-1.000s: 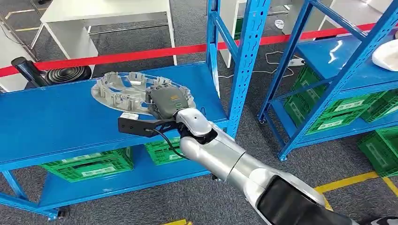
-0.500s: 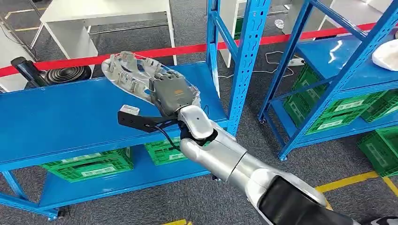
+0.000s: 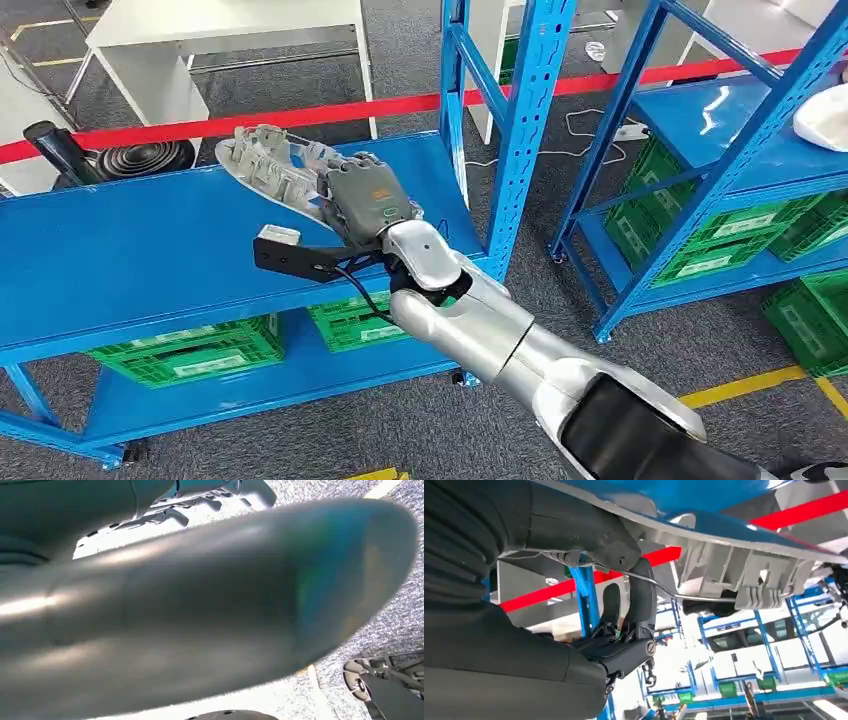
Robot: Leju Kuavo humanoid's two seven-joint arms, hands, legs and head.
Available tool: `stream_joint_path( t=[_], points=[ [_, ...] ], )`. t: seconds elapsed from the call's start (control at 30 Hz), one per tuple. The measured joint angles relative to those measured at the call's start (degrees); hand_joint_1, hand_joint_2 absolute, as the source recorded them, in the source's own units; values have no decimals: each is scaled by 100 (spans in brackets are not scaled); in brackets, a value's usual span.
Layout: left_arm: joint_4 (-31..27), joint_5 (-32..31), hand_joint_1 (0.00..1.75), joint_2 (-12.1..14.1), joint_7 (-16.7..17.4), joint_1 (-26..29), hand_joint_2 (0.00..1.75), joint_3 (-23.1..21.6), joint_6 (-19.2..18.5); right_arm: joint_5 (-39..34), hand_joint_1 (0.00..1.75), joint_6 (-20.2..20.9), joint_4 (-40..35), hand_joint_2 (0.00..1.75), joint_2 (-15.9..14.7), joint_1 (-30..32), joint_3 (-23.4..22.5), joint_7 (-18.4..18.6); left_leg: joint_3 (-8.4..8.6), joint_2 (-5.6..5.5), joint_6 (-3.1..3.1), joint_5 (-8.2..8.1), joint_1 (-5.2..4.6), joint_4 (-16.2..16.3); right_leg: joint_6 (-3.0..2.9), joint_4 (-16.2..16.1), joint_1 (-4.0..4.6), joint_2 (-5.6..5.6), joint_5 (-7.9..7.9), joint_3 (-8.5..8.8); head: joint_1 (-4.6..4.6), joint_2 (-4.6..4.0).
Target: Take the parts from the cabinet and place them on the table.
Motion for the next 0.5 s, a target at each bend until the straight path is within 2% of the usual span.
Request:
stream_joint_path(
  t=[0.37,0.5],
  points=[
    [0,-109,0,-15,37,-9,0,31,0,-105,175,4,1240,175,17,-172,-90,48,1,-2,0,1,-1,1,1,0,-1,-3,1,4,-2,0],
    [0,-195,0,-15,57,-18,0,48,-37,-166,175,210,1768,175,17,-205,-236,153,2,-1,0,0,-1,1,0,0,-1,-2,1,2,-2,0]
  ],
)
